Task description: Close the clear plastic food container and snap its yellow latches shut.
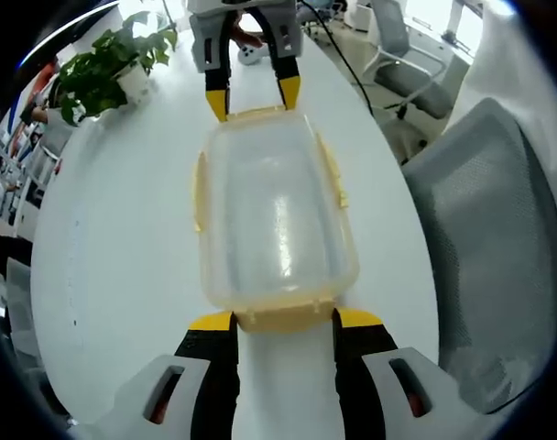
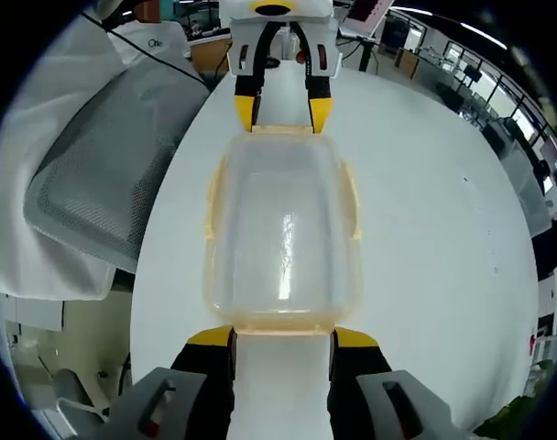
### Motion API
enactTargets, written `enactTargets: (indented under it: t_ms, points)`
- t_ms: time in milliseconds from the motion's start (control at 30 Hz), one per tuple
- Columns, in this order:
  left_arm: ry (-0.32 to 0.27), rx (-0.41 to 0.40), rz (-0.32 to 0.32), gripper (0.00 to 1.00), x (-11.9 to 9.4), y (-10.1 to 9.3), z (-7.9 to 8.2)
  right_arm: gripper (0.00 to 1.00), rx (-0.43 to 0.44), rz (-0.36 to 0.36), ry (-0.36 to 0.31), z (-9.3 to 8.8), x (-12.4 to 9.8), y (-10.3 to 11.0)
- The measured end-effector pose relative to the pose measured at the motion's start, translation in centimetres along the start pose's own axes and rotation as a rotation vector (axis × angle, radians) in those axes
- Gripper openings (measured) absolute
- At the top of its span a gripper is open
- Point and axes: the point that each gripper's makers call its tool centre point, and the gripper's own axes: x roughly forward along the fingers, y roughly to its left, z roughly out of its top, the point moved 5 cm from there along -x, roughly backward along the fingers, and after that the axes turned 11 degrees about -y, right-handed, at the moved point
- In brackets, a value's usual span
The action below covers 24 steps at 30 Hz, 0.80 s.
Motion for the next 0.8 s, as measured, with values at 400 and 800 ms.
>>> enactTargets:
  t_ms: [400,800]
  points:
    - [-0.018,-0.004,0.019,0.37,-0.4,0.0,0.1,0.41,0.022,-0.005,0.010,-0.1,-0.5,1.0]
    - [-0.010,-0.013,0.043,0.35,-1.3,0.1,-0.3,0.40,0.053,-0.034,-0.018,-0.1,-1.8,1.5]
